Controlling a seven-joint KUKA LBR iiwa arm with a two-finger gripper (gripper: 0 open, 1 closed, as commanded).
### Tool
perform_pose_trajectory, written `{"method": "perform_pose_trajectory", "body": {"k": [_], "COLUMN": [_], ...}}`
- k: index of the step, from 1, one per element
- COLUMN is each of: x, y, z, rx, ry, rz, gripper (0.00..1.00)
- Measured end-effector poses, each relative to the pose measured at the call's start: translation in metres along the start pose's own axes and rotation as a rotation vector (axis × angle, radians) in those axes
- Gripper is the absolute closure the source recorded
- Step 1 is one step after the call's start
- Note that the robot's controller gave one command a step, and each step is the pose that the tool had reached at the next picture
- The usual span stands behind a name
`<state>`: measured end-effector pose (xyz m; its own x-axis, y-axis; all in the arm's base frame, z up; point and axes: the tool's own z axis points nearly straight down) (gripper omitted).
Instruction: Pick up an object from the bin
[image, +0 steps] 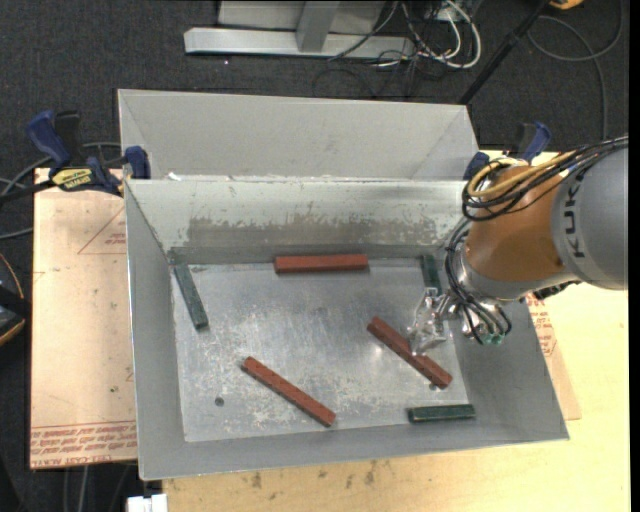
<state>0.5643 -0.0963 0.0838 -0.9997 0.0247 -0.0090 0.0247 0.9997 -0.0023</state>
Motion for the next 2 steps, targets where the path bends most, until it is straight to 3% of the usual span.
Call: {"method": "perform_pose_trajectory", "body": {"k": [1, 2], "x": [-0.0012, -0.0008], "y": [0.0013, 0.0013], "z": [0.0008, 0.0009], "rx": [-0.002, -0.002], "ry": [-0.007, -0.006], "rz": [0.0, 0.0], "gripper": [0.0, 0.0]}}
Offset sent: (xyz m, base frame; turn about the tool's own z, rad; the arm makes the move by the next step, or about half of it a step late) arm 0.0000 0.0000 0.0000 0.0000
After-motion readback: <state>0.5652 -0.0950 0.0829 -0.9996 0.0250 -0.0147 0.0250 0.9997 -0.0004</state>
